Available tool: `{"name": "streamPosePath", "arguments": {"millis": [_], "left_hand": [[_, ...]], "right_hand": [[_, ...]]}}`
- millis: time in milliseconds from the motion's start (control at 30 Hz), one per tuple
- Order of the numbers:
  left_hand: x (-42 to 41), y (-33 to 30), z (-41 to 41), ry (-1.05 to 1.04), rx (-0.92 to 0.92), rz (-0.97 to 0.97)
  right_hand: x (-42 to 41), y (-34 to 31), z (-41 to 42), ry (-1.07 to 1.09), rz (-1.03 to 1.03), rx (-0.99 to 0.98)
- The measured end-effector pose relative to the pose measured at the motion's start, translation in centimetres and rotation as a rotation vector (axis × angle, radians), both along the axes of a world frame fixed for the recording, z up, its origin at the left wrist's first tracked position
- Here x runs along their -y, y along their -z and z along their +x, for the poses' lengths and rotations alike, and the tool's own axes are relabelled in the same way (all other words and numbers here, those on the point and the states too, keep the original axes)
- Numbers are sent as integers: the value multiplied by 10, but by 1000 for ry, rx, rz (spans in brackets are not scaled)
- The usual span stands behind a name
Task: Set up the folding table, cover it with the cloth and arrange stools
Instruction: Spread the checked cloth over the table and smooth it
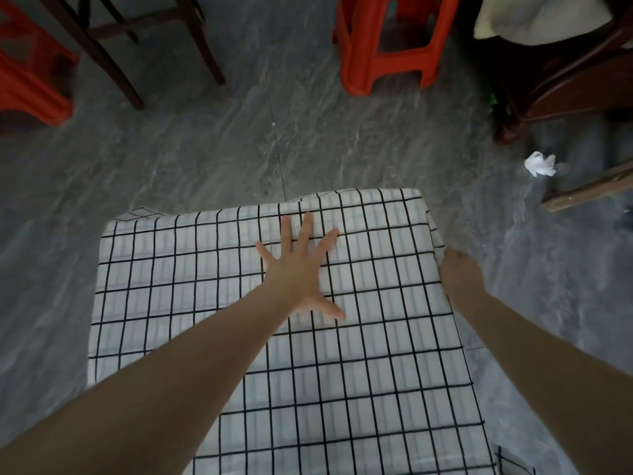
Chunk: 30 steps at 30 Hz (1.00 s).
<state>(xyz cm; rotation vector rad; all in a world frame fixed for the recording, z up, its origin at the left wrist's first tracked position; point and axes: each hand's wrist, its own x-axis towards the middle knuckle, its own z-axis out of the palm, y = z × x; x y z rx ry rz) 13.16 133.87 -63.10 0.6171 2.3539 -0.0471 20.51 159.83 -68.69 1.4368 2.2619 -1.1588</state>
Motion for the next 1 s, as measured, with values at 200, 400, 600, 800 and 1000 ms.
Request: {"name": "streamPosePath", "arguments": {"millis": [200,400,600,800,1000], "left_hand": [[57,-10,34,31,-313,350],[147,12,78,-16,-268,203],[242,20,85,-136,-231,102],[303,23,99,-630,-346,20],[273,11,48,-650,-477,269]], "right_hand": [[85,-55,14,-574,513,-495],[201,-41,41,-1181,471,-261],[155,-18,67,-1285,605,-128],[63,-38,91,-811,646,97],[105,-56,30,-1041,630,-149]]}}
